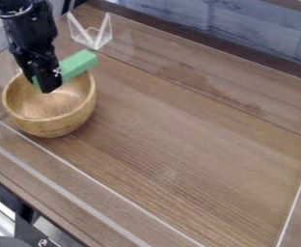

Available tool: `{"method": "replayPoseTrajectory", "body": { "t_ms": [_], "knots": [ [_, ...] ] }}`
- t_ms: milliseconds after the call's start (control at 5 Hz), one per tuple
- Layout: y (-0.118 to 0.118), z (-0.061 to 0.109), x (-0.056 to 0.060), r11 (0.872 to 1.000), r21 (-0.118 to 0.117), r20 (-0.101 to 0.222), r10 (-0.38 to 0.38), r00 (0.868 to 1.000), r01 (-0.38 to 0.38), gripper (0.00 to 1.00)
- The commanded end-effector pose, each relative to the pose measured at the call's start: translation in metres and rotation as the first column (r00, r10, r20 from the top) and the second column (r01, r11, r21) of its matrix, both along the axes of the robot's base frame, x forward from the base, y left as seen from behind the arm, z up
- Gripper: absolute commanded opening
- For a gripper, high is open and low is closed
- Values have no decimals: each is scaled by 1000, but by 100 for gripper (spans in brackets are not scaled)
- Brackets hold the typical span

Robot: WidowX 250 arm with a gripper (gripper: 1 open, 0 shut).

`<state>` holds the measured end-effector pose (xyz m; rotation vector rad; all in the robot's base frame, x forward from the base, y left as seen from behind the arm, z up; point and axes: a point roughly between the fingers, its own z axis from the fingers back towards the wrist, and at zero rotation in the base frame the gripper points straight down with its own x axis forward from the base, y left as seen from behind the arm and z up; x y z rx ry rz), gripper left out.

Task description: Put green object into wooden bowl

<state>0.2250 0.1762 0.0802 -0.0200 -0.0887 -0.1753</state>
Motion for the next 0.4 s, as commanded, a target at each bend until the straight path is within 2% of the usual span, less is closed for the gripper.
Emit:
{"method": "replayPoseTrajectory", "body": {
  "t_ms": [0,200],
  "knots": [
    [-2,21,5,994,24,43,110,993,-111,0],
    [-8,28,8,978,21,43,206,978,-207,0]
  ]
}}
